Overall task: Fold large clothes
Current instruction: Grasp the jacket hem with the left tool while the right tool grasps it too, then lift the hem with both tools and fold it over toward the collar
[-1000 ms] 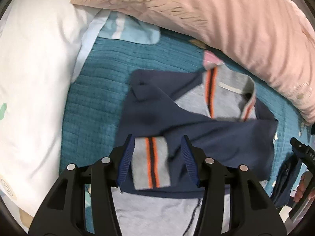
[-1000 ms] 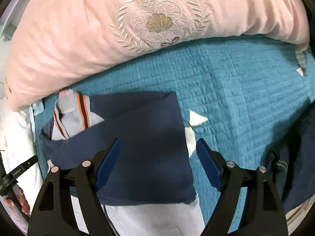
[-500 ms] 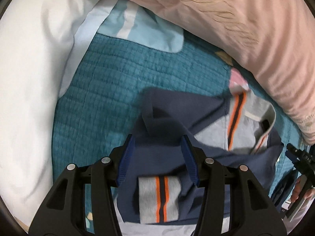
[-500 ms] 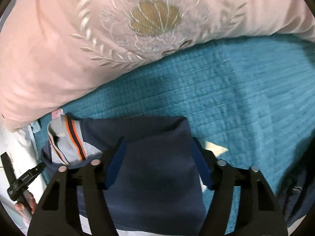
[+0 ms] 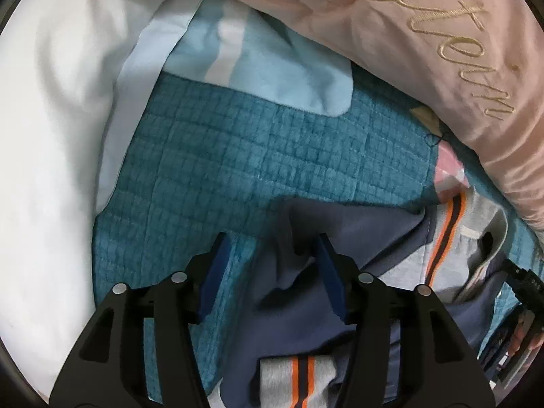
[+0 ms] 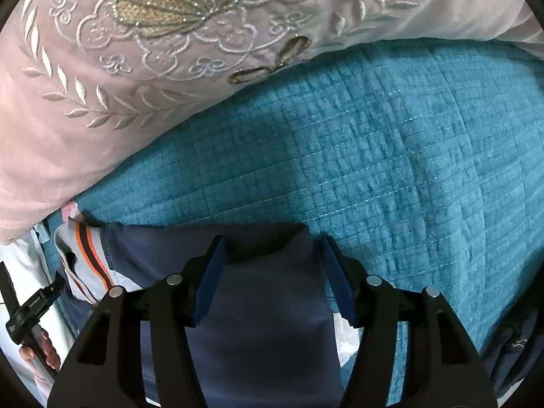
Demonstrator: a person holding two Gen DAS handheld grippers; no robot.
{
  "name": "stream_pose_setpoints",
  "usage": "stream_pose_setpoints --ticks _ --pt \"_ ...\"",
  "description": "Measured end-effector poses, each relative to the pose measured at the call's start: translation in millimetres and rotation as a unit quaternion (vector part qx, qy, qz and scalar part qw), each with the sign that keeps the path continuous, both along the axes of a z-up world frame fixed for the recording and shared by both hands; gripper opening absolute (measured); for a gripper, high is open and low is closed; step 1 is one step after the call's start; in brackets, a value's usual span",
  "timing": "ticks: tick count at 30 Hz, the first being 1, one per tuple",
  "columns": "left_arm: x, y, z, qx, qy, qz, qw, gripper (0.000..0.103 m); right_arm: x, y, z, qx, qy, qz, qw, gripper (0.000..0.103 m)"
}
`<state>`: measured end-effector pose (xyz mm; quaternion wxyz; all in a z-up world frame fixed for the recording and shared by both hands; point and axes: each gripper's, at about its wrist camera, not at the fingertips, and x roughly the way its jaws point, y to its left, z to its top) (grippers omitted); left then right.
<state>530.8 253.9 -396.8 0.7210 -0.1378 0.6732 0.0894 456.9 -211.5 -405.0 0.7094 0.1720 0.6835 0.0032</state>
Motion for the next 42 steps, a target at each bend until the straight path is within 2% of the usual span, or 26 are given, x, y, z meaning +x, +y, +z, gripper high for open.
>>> stream_pose_setpoints --ticks 2,4,5,6,8,11,18,20,22,25,27,35,37,42 --pt "4 -5 -2 -0.003 -0.003 0.004 1.0000 0.054 -1 3 0 -0.002 -0.002 0.009 1.000 0.055" --pt "8 -8 -1 -0.017 -0.014 -0.005 0.9997 0.054 -4 9 0 -0.002 -0.001 0.013 1.000 0.040" --pt "13 -9 -2 -0.017 -0.015 -0.013 0.9997 0.049 -5 13 0 0.001 0.001 0.016 1.000 0.039" --pt "15 -14 -2 0.006 -0.021 -0.025 0.9995 0.034 -6 15 1 -0.001 0.000 0.019 1.000 0.038" --pt "19 -24 -4 0.027 -0.024 -0.042 0.9985 0.027 -7 19 2 -0.006 0.001 0.021 1.000 0.036" --pt "21 -36 -8 0.048 -0.028 -0.055 0.9969 0.025 -11 31 2 -0.021 -0.002 0.032 0.999 0.035" --pt "11 -42 -10 0.050 -0.040 -0.060 0.9962 0.021 -10 38 -13 -0.031 -0.003 0.033 0.999 0.041" --pt "4 -42 -8 0.050 -0.042 -0.054 0.9964 0.020 -10 40 -13 -0.031 -0.005 0.034 0.999 0.038" --pt "-4 -43 -6 0.056 -0.044 -0.056 0.9959 0.018 -15 41 -12 -0.028 -0.011 0.030 0.999 0.025" --pt "-13 -45 2 0.067 -0.045 -0.062 0.9948 0.009 -18 33 -4 -0.014 -0.024 0.025 0.999 0.014" --pt "-17 -48 7 0.068 -0.046 -0.061 0.9948 0.006 -23 28 1 -0.012 -0.032 0.027 0.999 0.013" --pt "-35 -58 40 0.063 -0.071 -0.064 0.9934 0.004 -44 23 34 0.008 -0.054 0.014 0.998 0.012" --pt "-41 -60 49 0.079 -0.076 -0.060 0.9922 0.001 -47 23 45 0.008 -0.062 0.016 0.998 0.012" --pt "-58 -63 70 0.069 -0.086 -0.063 0.9919 0.001 -57 23 71 0.011 -0.071 0.017 0.997 0.012"
